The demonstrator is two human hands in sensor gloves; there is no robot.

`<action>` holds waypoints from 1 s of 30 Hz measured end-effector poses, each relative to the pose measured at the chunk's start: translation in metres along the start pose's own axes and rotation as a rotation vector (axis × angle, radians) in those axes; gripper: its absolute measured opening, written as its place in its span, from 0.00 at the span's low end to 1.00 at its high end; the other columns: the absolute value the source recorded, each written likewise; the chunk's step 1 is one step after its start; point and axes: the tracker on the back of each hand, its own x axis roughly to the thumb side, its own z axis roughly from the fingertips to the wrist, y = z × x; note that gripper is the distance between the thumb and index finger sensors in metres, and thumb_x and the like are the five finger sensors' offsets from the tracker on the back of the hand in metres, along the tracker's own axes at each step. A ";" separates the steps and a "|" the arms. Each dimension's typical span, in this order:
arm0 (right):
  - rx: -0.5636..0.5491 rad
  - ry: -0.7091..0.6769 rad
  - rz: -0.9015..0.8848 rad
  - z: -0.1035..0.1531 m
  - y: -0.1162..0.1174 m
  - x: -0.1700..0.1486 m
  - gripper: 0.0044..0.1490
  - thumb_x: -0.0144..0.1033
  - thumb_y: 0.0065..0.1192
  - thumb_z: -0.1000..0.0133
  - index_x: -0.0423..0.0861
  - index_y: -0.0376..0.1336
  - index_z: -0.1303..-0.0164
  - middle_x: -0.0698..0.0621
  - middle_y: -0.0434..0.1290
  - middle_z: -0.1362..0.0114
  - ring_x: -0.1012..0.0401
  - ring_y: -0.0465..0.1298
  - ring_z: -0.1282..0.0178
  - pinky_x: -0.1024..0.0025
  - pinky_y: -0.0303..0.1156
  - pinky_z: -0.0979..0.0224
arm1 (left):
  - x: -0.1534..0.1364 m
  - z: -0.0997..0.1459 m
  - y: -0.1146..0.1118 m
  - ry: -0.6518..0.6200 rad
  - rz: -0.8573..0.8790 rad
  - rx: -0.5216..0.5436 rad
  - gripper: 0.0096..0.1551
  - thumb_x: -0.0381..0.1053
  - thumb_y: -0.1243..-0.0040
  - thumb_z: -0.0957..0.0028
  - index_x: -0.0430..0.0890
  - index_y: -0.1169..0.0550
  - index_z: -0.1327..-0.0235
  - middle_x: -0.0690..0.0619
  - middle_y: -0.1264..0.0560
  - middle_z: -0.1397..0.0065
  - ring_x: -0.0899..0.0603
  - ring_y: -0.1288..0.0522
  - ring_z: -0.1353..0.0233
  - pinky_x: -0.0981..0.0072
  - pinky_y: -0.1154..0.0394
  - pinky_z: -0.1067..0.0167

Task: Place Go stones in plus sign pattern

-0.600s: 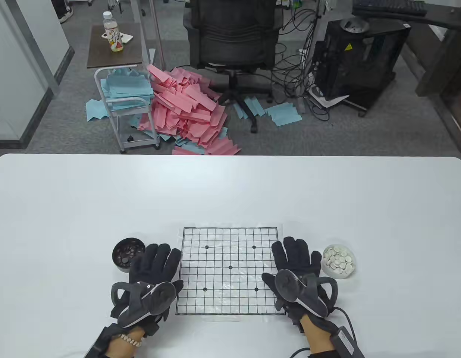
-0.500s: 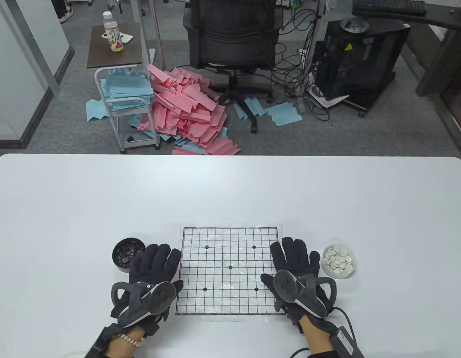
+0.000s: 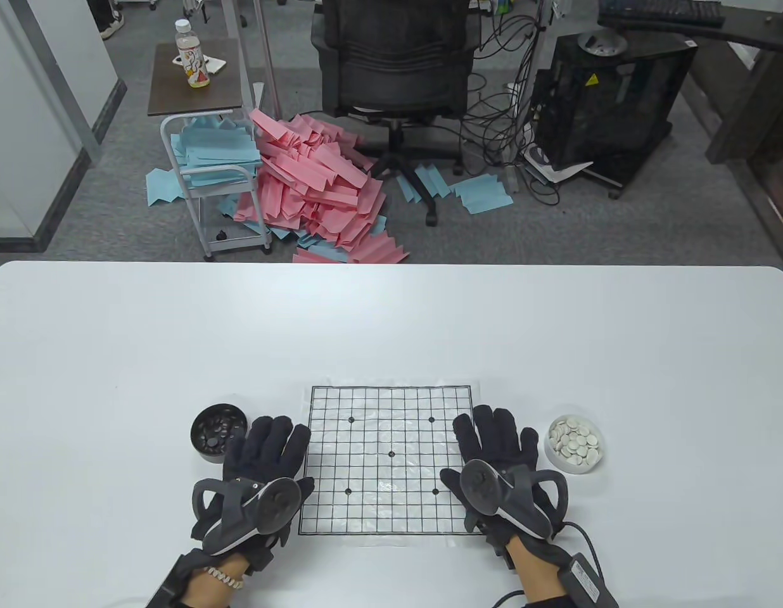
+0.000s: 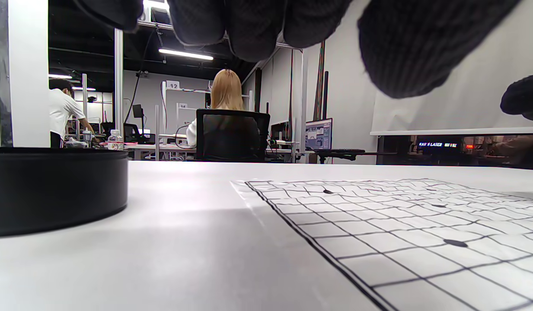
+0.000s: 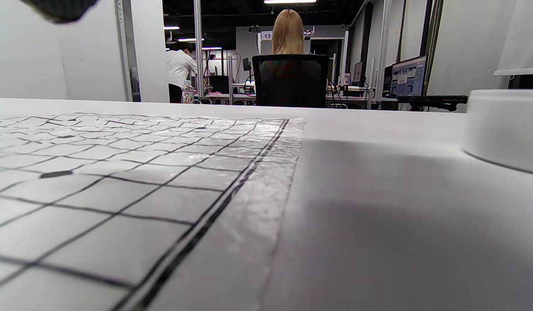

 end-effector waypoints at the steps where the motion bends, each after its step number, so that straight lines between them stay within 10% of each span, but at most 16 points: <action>1: 0.000 -0.002 0.006 0.000 0.000 0.000 0.55 0.66 0.58 0.52 0.60 0.43 0.17 0.48 0.43 0.11 0.42 0.46 0.09 0.29 0.46 0.18 | 0.000 0.000 0.000 0.000 -0.001 -0.002 0.49 0.65 0.37 0.56 0.54 0.41 0.21 0.43 0.41 0.13 0.30 0.42 0.14 0.27 0.41 0.28; 17: 0.007 -0.004 -0.007 -0.003 -0.001 0.003 0.54 0.65 0.58 0.51 0.60 0.42 0.17 0.49 0.43 0.10 0.42 0.46 0.09 0.29 0.46 0.18 | -0.031 -0.012 0.025 0.141 0.076 -0.008 0.47 0.64 0.37 0.56 0.56 0.39 0.21 0.45 0.39 0.13 0.31 0.38 0.14 0.27 0.42 0.26; 30: 0.013 -0.007 0.006 -0.003 -0.002 0.004 0.55 0.65 0.58 0.51 0.59 0.42 0.17 0.49 0.42 0.10 0.42 0.45 0.09 0.29 0.46 0.18 | -0.086 -0.055 0.017 0.406 -0.130 -0.208 0.34 0.58 0.31 0.57 0.56 0.23 0.33 0.51 0.21 0.26 0.38 0.20 0.30 0.39 0.29 0.34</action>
